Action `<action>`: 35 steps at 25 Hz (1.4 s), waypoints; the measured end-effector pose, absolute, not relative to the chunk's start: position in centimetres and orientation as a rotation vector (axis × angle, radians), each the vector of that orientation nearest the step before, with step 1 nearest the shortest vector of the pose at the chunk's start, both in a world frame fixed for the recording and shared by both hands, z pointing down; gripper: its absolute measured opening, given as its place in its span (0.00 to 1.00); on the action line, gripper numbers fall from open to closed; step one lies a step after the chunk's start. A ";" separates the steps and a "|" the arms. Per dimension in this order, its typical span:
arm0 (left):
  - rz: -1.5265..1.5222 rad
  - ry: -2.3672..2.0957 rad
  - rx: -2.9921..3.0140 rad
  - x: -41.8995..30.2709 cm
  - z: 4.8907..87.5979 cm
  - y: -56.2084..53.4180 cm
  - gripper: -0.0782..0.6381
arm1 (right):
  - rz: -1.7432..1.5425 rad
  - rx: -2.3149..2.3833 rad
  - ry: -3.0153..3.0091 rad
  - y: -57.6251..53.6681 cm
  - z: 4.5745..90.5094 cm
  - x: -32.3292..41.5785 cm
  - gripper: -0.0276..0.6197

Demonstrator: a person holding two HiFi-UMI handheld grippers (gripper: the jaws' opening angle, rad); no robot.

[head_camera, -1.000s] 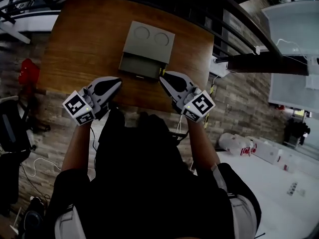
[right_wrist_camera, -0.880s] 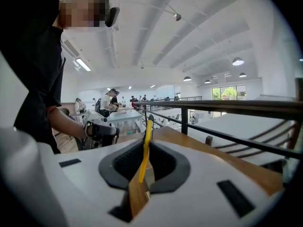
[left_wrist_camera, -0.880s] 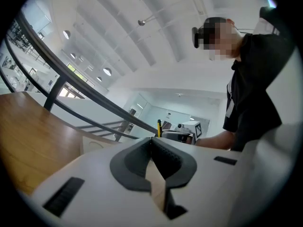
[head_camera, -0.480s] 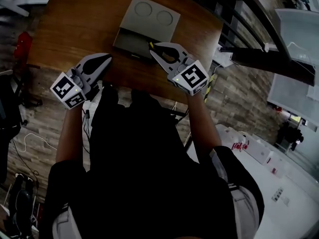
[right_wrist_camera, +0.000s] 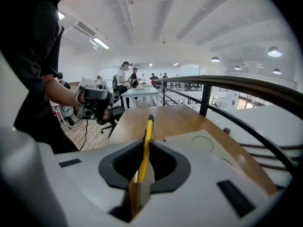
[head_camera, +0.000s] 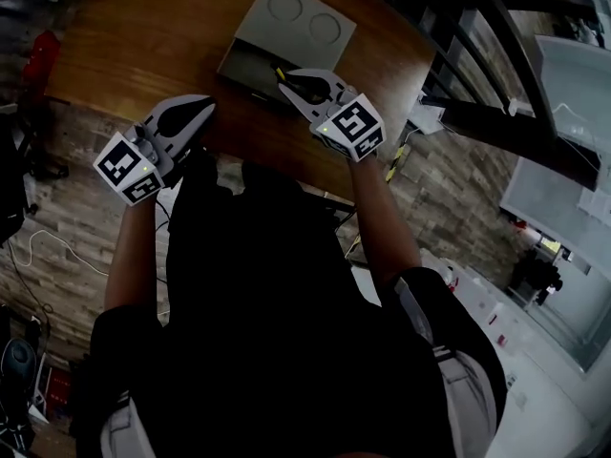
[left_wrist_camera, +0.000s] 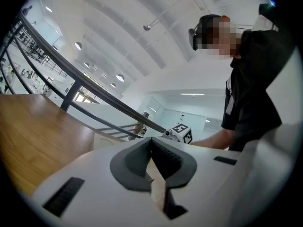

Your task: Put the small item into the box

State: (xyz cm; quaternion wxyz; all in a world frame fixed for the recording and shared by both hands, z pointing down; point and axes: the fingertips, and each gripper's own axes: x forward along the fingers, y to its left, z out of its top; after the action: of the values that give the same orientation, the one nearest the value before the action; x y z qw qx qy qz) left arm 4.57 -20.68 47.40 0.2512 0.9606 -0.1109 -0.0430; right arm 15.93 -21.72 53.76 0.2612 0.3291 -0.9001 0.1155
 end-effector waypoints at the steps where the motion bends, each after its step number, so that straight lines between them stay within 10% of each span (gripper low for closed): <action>1: -0.118 -0.312 2.608 4.5 47.5 -20.6 0.13 | 0.313 0.882 -2.427 -21.9 54.2 16.0 0.12; 35: -0.177 -0.582 2.502 -1.5 48.8 -18.3 0.13 | 0.392 0.636 -2.069 -23.8 66.5 15.3 0.11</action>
State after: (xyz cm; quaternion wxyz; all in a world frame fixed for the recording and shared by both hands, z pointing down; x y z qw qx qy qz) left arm -1.46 -18.29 48.76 0.2796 0.9330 -0.2168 -0.0660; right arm 15.29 -23.77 66.48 0.4537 0.2575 -0.8382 0.1590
